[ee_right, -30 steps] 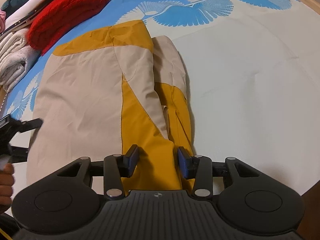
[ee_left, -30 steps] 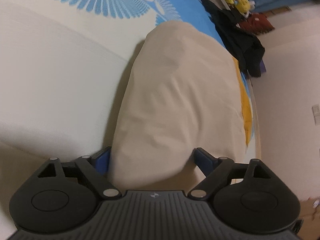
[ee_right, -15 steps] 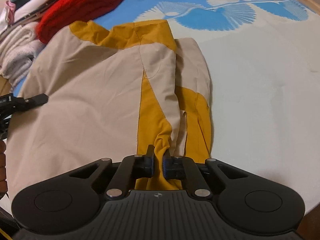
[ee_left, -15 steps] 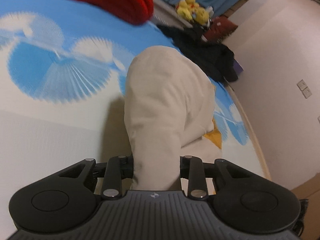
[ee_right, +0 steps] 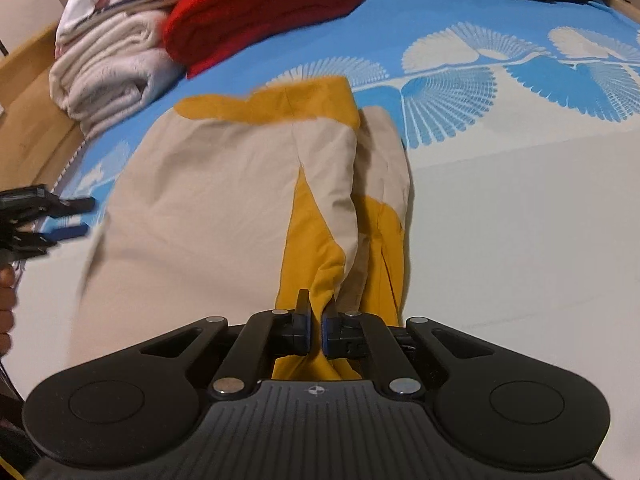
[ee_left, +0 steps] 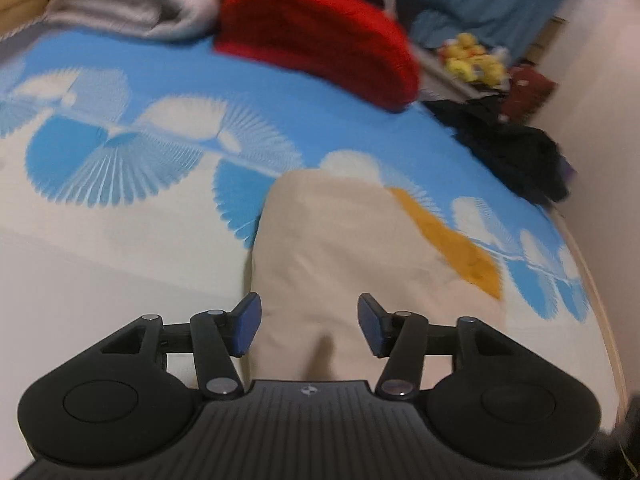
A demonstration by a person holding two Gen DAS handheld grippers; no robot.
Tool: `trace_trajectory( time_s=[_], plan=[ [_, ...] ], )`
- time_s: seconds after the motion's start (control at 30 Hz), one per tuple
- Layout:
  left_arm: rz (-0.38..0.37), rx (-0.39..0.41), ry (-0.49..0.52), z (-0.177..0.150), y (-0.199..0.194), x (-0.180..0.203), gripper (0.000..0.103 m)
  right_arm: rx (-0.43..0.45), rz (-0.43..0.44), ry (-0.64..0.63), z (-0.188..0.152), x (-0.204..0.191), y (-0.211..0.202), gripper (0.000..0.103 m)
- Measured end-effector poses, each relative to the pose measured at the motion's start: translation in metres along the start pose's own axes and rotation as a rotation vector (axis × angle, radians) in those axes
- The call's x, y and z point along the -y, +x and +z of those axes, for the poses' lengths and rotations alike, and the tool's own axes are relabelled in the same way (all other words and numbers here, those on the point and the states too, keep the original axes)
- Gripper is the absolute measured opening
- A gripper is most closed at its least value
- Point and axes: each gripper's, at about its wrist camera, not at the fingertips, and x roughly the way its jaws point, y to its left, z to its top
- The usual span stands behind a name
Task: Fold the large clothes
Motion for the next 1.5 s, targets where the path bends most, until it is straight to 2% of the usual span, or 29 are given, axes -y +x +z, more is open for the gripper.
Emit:
trace_trajectory(
  time_s=[0.07, 0.13, 0.17, 0.2, 0.23, 0.27, 0.37, 0.43, 0.47, 0.5, 0.53, 0.57, 0.67, 0.77, 0.87, 0.9, 0.93, 0.97, 1.0, 1.1, 1.13, 1.2, 1.27, 1.37, 1.5],
  plan=[
    [-0.073, -0.044, 0.044, -0.010, -0.009, 0.005, 0.059, -0.006, -0.018, -0.009, -0.003, -0.001, 0.001, 0.004],
    [-0.110, -0.144, 0.140, -0.029, -0.004, 0.012, 0.059, -0.006, -0.026, -0.011, -0.006, 0.000, 0.001, 0.004],
    [-0.077, -0.216, 0.220, -0.042, 0.006, 0.020, 0.059, -0.002, -0.028, -0.015, -0.007, 0.000, 0.000, 0.004],
    [-0.016, -0.273, 0.305, -0.055, 0.018, 0.029, 0.067, 0.000, -0.028, -0.016, -0.008, 0.000, 0.000, 0.004],
    [0.043, -0.281, 0.390, -0.069, 0.024, 0.035, 0.072, 0.004, -0.027, -0.014, -0.008, 0.001, 0.000, 0.004],
    [0.070, -0.269, 0.428, -0.073, 0.023, 0.037, 0.072, 0.005, -0.024, -0.009, -0.009, 0.000, -0.002, 0.004],
    [0.008, -0.246, 0.342, -0.068, 0.003, 0.032, 0.070, 0.015, -0.039, -0.024, -0.012, -0.005, -0.007, 0.007],
    [-0.035, -0.239, 0.371, -0.073, -0.010, 0.034, 0.070, 0.015, -0.040, -0.014, -0.014, -0.002, -0.011, 0.011],
    [-0.042, -0.273, 0.407, -0.082, -0.008, 0.038, 0.071, 0.006, -0.024, 0.007, -0.015, 0.000, -0.013, 0.014],
    [-0.018, -0.326, 0.447, -0.093, -0.001, 0.039, 0.074, -0.008, -0.003, 0.022, -0.017, 0.004, -0.014, 0.014],
    [0.014, -0.345, 0.464, -0.101, 0.004, 0.039, 0.081, -0.027, 0.006, 0.024, -0.018, 0.006, -0.014, 0.018],
    [0.035, -0.343, 0.456, -0.103, 0.005, 0.038, 0.081, -0.052, 0.003, 0.007, -0.021, 0.007, -0.013, 0.021],
    [0.024, -0.314, 0.421, -0.101, -0.003, 0.039, 0.081, -0.123, -0.026, -0.044, -0.032, 0.006, -0.010, 0.030],
    [0.048, -0.305, 0.470, -0.111, -0.012, 0.045, 0.081, -0.146, -0.046, -0.071, -0.039, 0.006, -0.014, 0.030],
    [0.102, -0.243, 0.495, -0.122, -0.035, 0.049, 0.082, -0.143, -0.150, -0.109, -0.047, 0.008, -0.023, 0.029],
    [0.146, -0.195, 0.510, -0.124, -0.044, 0.053, 0.082, -0.132, -0.211, -0.129, -0.050, 0.007, -0.028, 0.029],
    [0.190, -0.136, 0.518, -0.127, -0.058, 0.059, 0.085, -0.092, -0.295, -0.172, -0.052, 0.004, -0.038, 0.028],
    [0.220, -0.066, 0.518, -0.130, -0.074, 0.064, 0.085, -0.034, -0.337, -0.210, -0.054, 0.000, -0.050, 0.028],
    [0.229, 0.005, 0.506, -0.134, -0.093, 0.070, 0.087, 0.031, -0.345, -0.228, -0.054, -0.005, -0.063, 0.028],
    [0.241, 0.177, 0.445, -0.151, -0.142, 0.082, 0.103, 0.314, -0.301, -0.262, -0.063, -0.029, -0.124, 0.028],
    [0.249, 0.225, 0.431, -0.159, -0.156, 0.086, 0.103, 0.404, -0.294, -0.283, -0.072, -0.038, -0.143, 0.028],
    [0.259, 0.273, 0.422, -0.172, -0.179, 0.098, 0.103, 0.565, -0.269, -0.303, -0.089, -0.051, -0.176, 0.030],
    [0.250, 0.314, 0.408, -0.183, -0.200, 0.110, 0.103, 0.675, -0.212, -0.297, -0.109, -0.062, -0.207, 0.040],
    [0.234, 0.339, 0.386, -0.199, -0.229, 0.127, 0.103, 0.707, -0.176, -0.298, -0.138, -0.076, -0.228, 0.048],
    [0.246, 0.355, 0.331, -0.229, -0.249, 0.136, 0.103, 0.599, -0.180, -0.253, -0.161, -0.086, -0.235, 0.051]
  ],
)
